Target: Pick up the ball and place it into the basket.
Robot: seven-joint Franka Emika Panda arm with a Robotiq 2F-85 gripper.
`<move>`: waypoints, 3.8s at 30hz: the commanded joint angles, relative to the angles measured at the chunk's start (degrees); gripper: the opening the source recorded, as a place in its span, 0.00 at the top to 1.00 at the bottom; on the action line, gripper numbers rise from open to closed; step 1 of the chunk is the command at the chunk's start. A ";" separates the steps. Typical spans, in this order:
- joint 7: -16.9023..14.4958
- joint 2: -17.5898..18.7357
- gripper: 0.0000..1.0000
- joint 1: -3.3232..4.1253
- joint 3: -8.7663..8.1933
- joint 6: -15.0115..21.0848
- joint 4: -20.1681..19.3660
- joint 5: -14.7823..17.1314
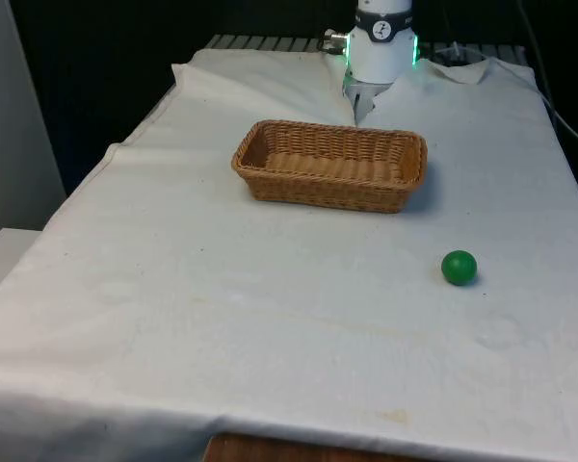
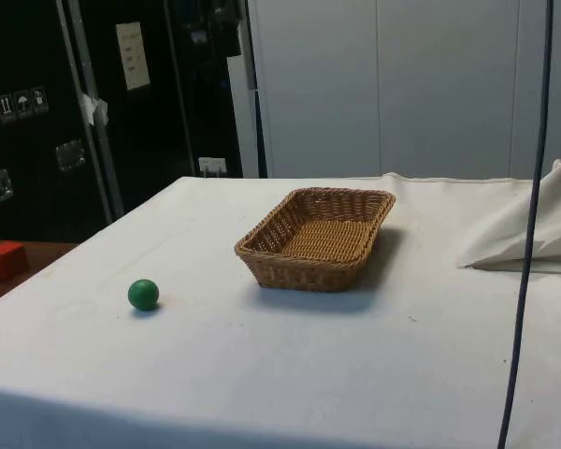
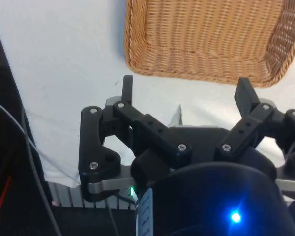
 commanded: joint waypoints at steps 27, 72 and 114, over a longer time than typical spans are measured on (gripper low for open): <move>4.35 12.95 0.00 0.29 5.39 8.31 6.93 1.83; -0.17 36.10 0.00 -0.97 7.79 20.80 18.68 6.93; -7.05 43.14 0.18 -0.86 9.00 25.44 18.74 14.04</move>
